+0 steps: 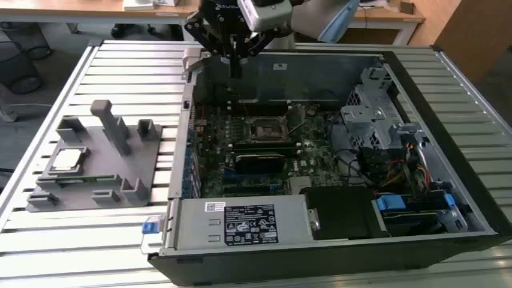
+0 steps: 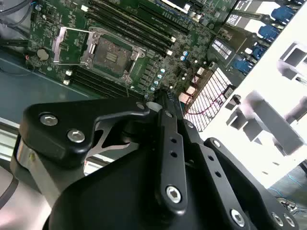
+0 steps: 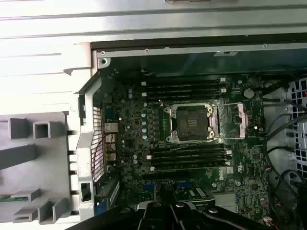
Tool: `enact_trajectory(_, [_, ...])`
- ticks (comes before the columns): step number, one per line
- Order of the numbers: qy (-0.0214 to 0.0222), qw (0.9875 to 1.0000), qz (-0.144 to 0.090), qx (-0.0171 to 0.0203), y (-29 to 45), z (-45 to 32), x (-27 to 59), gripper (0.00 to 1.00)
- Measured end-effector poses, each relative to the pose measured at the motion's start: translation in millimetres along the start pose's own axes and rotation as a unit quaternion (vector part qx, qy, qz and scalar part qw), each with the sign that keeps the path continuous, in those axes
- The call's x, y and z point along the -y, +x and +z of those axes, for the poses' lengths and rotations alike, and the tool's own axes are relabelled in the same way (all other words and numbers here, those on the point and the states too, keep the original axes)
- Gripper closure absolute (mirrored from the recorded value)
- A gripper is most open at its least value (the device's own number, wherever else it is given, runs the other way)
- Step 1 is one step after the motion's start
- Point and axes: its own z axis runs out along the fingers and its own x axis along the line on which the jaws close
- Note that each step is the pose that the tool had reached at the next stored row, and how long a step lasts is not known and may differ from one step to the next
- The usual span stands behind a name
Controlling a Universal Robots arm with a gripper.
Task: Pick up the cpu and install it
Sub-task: 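Reach for the cpu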
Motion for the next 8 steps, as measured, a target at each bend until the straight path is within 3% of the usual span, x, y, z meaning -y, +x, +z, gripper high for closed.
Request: enact_trajectory(8, [-0.0001,1.0000,0.000,0.0001,1.7,0.0,0.2,0.89])
